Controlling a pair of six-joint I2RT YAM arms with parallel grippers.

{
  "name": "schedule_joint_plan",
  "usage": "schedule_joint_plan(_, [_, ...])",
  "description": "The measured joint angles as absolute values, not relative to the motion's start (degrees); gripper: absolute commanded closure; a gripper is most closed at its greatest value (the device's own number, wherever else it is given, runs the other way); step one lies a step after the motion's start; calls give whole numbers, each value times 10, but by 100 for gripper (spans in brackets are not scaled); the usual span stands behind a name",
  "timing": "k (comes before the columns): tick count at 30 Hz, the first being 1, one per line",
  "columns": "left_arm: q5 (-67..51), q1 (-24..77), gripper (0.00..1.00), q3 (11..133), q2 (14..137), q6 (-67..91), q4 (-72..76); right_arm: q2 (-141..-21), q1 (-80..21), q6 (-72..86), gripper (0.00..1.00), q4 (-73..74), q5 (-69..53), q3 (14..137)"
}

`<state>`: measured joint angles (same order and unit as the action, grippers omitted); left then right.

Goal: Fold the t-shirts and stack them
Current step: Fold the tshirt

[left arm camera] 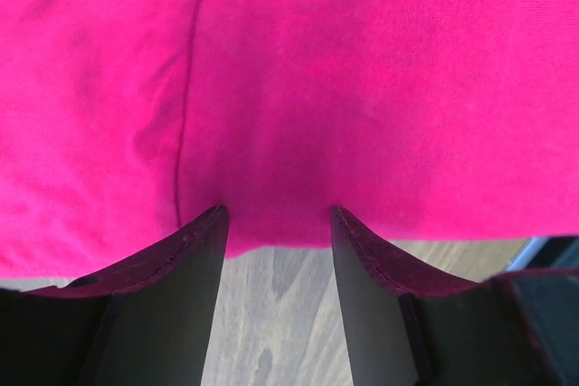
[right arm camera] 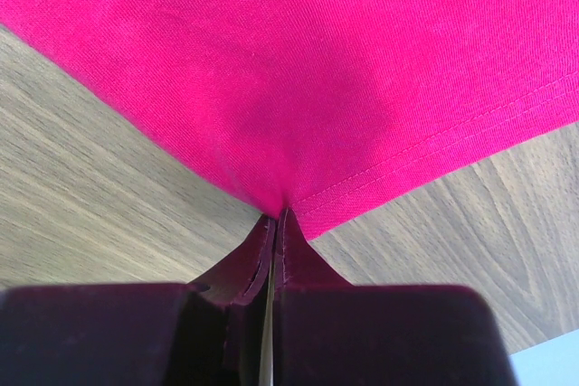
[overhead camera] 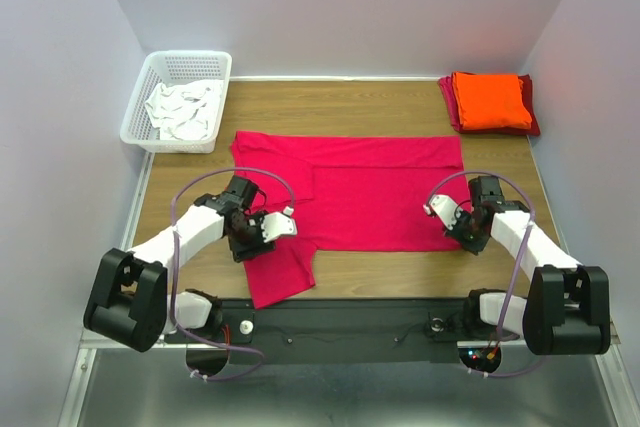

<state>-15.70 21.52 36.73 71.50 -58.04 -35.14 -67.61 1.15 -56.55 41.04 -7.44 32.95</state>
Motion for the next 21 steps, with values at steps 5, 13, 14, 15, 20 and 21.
schedule_joint_plan(5, [-121,252,63,356,726,-573,-333,-679,11,-561,99,410,-73,331])
schedule_joint_plan(13, [-95,264,100,347,714,-573,-320,-679,11,-553,100,413,-73,333])
schedule_joint_plan(14, [-91,264,100,343,707,-574,-319,-677,11,-553,99,415,-73,334])
schedule_joint_plan(15, [-87,264,100,340,701,-574,-321,-675,11,-553,99,418,-73,334])
schedule_joint_plan(20, [-72,262,100,336,658,-574,-342,-642,11,-553,99,450,-74,350])
schedule_joint_plan(21, [-70,261,100,337,644,-576,-348,-632,11,-553,99,455,-74,355])
